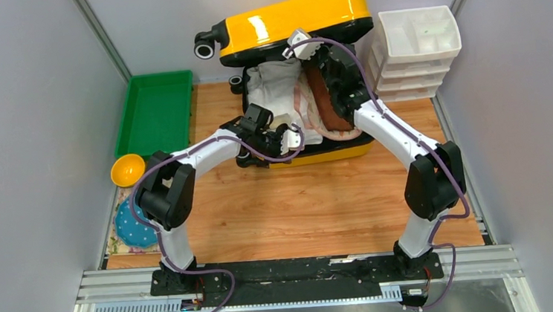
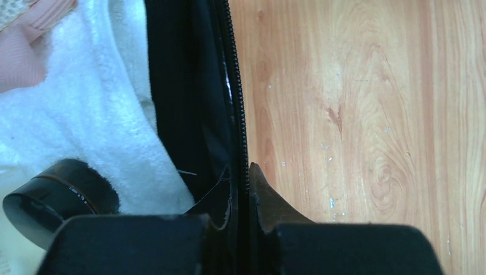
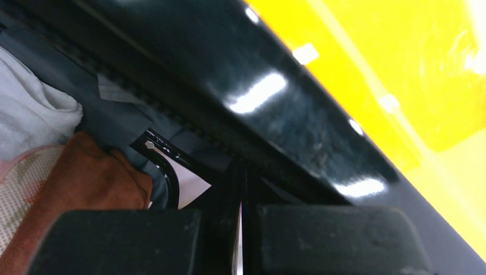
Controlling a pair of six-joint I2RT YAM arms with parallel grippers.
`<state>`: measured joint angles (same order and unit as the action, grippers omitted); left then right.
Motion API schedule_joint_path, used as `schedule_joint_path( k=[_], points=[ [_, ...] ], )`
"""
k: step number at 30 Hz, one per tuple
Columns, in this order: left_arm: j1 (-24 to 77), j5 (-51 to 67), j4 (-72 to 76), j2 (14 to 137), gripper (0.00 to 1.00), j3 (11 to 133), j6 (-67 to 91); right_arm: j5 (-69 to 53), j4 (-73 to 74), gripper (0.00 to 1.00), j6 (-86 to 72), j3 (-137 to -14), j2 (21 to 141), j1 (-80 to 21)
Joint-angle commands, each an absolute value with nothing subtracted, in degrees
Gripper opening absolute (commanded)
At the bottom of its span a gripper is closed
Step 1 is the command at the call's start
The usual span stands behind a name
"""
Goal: Open, take out, and arrange the luggage
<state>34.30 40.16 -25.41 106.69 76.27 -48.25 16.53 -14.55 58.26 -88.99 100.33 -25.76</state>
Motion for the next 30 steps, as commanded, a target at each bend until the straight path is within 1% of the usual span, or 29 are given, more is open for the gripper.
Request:
schedule_joint_path(
  k=[1, 4, 8, 11, 12, 13, 14, 19, 22, 24, 28, 30],
  points=[
    [37.2, 48.4, -41.1, 105.0, 0.00, 75.0, -60.9, 20.1, -14.5, 0.04, 55.8, -92.9, 99.6, -23.8],
    [37.1, 49.3, -44.2, 102.2, 0.00, 71.6, -64.7, 20.8, -13.1, 0.04, 55.7, -94.0, 99.4, -23.1],
    [37.1, 51.0, -53.1, 99.0, 0.00, 68.6, -73.4, 21.9, -11.3, 0.06, 55.4, -97.5, 100.9, -22.1],
    [37.3, 52.2, -54.0, 96.8, 0.00, 67.0, -73.5, 22.9, -11.4, 0.09, 56.2, -100.5, 103.0, -21.4],
    [37.3, 52.8, -54.1, 96.3, 0.00, 66.6, -73.6, 23.2, -11.6, 0.14, 56.3, -101.9, 104.0, -21.3],
    [37.3, 53.1, -53.9, 95.5, 0.00, 66.4, -73.1, 23.1, -11.6, 0.15, 56.8, -102.7, 104.7, -21.0],
    [37.4, 53.4, -53.4, 95.0, 0.00, 65.9, -72.8, 23.4, -11.6, 0.20, 56.9, -103.9, 105.4, -20.4],
    [37.5, 54.2, -53.8, 93.4, 0.00, 65.9, -71.4, 23.5, -9.4, 0.26, 56.4, -113.8, 111.4, -17.6],
    [38.2, 54.0, -52.5, 93.1, 0.00, 65.2, -69.5, 23.0, -8.5, 0.27, 55.2, -117.2, 114.3, -15.6],
    [38.8, 52.7, -51.5, 93.2, 0.00, 65.0, -67.7, 22.0, -8.3, 0.31, 53.9, -117.6, 115.0, -14.1],
    [38.8, 50.4, -44.8, 93.5, 0.00, 66.1, -60.4, 19.8, -6.8, 0.39, 51.7, -117.7, 116.0, -11.5],
    [38.8, 48.3, -42.5, 94.1, 0.05, 66.6, -56.3, 18.5, -5.1, 0.46, 49.2, -117.5, 115.0, -10.8]
  ],
)
